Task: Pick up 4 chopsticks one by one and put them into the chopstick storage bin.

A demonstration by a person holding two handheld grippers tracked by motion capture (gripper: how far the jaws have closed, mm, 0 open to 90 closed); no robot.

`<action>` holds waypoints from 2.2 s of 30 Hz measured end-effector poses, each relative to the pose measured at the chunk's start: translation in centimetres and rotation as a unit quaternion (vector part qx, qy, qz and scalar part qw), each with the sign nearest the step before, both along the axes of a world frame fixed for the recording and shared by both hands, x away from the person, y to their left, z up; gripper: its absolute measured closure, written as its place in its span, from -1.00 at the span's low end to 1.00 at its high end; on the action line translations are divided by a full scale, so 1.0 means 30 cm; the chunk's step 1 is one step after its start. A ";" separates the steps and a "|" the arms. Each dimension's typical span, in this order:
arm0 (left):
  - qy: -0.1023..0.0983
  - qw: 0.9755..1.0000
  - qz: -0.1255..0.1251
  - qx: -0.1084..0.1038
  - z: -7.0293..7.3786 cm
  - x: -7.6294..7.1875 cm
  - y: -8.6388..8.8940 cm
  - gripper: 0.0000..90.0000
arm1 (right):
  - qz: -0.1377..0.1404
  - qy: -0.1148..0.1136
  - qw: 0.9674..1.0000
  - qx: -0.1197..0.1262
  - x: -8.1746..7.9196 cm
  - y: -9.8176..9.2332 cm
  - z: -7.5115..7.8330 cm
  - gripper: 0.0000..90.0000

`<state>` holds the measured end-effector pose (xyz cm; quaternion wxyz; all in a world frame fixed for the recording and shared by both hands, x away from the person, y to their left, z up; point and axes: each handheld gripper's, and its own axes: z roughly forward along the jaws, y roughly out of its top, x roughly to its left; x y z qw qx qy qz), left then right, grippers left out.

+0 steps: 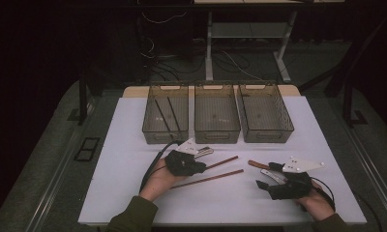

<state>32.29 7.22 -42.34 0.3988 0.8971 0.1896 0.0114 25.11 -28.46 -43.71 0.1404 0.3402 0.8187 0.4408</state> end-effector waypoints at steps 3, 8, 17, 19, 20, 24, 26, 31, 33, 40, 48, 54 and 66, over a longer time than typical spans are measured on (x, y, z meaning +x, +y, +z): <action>0.001 1.000 0.002 -0.003 0.017 0.000 0.009 0.86 | -0.001 0.000 1.000 0.000 0.000 0.000 0.000 -0.60; 0.004 1.000 0.002 -0.010 0.026 0.002 0.016 0.86 | 0.003 0.000 1.000 -0.003 0.000 0.004 -0.001 -0.60; 0.002 1.000 0.014 -0.017 0.072 0.010 0.038 0.86 | 0.003 0.001 1.000 -0.002 0.002 0.003 -0.001 -0.60; 0.001 1.000 0.020 -0.021 0.081 0.012 0.049 0.86 | 0.004 0.001 1.000 -0.002 0.001 0.003 0.000 -0.60; 0.001 0.999 0.023 -0.022 0.086 0.014 0.055 0.86 | 0.004 0.001 1.000 -0.002 0.001 0.003 0.000 -0.60; -0.001 0.999 0.031 -0.025 0.101 0.020 0.081 0.86 | 0.005 0.001 1.000 -0.002 0.001 0.004 0.001 -0.60; -0.004 0.999 0.035 -0.026 0.109 0.023 0.093 0.86 | 0.005 0.001 1.000 -0.003 0.001 0.004 0.001 -0.60; -0.010 0.998 0.051 -0.030 0.129 0.031 0.129 0.86 | 0.004 0.001 1.000 -0.003 0.001 0.004 0.000 -0.60; -0.014 0.997 0.060 -0.036 0.136 0.034 0.147 0.86 | 0.005 0.001 1.000 -0.003 0.001 0.003 0.001 -0.60; -0.029 0.994 0.091 -0.044 0.163 0.047 0.224 0.86 | 0.006 0.000 1.000 -0.004 0.001 0.005 0.000 -0.60; -0.039 0.989 0.135 -0.048 0.175 0.063 0.311 0.86 | 0.007 0.001 1.000 -0.005 0.001 0.006 -0.001 -0.60; -0.045 0.984 0.167 -0.041 0.174 0.082 0.361 0.86 | 0.007 0.000 1.000 -0.006 0.002 0.008 -0.001 -0.60; -0.050 0.976 0.209 -0.034 0.198 0.173 0.408 0.86 | 0.003 -0.002 1.000 -0.005 0.003 0.003 0.003 -0.60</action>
